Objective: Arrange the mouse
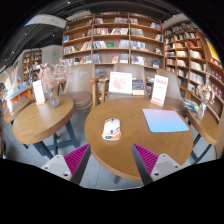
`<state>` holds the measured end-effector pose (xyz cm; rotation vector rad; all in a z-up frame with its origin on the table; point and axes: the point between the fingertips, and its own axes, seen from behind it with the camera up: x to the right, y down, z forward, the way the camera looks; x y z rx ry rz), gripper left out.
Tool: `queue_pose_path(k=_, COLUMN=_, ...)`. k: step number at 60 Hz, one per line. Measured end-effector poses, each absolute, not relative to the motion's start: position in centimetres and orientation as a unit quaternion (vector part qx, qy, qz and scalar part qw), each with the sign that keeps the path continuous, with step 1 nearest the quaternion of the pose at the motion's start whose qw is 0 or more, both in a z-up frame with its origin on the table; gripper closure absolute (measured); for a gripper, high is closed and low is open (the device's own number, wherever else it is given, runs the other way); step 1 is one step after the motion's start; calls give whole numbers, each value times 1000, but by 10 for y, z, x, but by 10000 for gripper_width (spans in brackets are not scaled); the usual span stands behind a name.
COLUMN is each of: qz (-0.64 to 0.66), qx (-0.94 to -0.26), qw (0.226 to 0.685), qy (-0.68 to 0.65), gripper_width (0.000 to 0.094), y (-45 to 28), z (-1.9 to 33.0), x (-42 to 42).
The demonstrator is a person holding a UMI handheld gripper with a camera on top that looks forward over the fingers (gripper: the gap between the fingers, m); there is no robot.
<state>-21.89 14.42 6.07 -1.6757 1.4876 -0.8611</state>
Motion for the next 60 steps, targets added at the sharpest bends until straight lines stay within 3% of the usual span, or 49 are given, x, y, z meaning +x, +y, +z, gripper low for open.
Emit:
queue_pose_path(k=50, qz=-326, qx=-652, qw=337, qy=596, gripper_width=82, y=163, z=-11, x=-67)
queue_pose_path(k=57, qz=-317, qx=-650, qw=340, qy=601, gripper_width=114, y=167, z=-12, x=-65)
queue_pose_path(k=60, qz=-316, qx=-651, qw=338, qy=601, gripper_width=203, y=168, z=-12, x=-64)
